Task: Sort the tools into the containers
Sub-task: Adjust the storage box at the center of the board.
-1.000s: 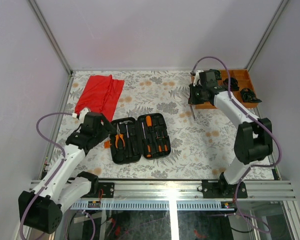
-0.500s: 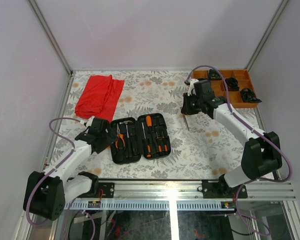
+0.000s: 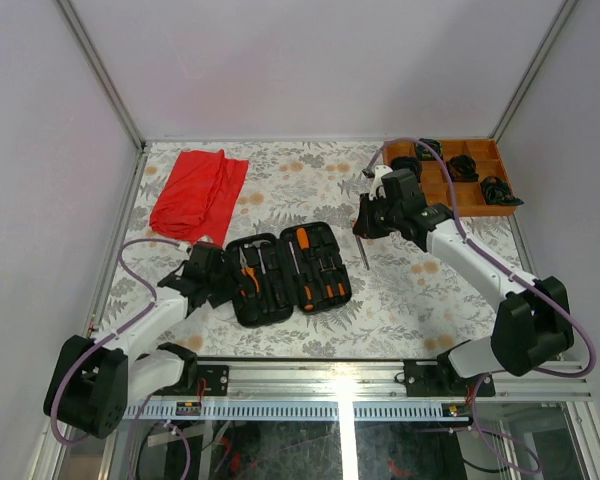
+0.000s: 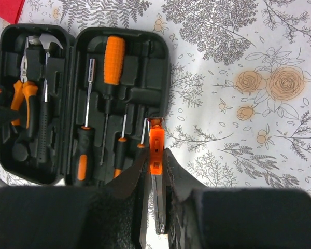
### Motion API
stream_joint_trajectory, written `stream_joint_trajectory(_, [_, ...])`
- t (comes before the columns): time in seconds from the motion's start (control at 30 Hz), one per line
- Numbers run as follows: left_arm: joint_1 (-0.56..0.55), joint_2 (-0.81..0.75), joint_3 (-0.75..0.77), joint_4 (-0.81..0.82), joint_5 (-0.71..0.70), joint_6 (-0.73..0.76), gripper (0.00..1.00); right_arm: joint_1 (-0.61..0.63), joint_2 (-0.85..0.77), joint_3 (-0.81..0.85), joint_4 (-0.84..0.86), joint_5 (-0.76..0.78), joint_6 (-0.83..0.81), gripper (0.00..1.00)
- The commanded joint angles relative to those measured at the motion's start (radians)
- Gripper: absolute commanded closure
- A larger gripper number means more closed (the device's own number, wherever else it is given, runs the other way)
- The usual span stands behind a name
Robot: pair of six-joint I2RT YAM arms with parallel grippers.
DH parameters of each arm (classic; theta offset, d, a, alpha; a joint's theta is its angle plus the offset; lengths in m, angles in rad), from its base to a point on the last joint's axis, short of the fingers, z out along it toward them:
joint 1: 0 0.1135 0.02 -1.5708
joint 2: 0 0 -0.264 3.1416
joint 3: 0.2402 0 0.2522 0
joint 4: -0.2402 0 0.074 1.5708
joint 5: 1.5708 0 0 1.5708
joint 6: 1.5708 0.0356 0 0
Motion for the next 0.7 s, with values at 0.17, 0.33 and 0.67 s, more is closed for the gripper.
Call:
stream_joint_trajectory(0.17, [-0.23, -0.007, 0.012, 0.189, 0.026, -0.114, 0.4, 0.026, -0.068, -0.033, 0.062, 0.0, 0.071, 1.0])
stream_joint_trajectory(0.33, [-0.259, -0.032, 0.036, 0.118, -0.034, -0.113, 0.39, 0.066, -0.064, -0.043, 0.081, 0.005, 0.102, 1.0])
stream_joint_trajectory(0.67, [-0.258, -0.218, 0.007, -0.051, -0.174, -0.129, 0.33, 0.247, 0.034, 0.023, 0.115, 0.063, 0.097, 1.0])
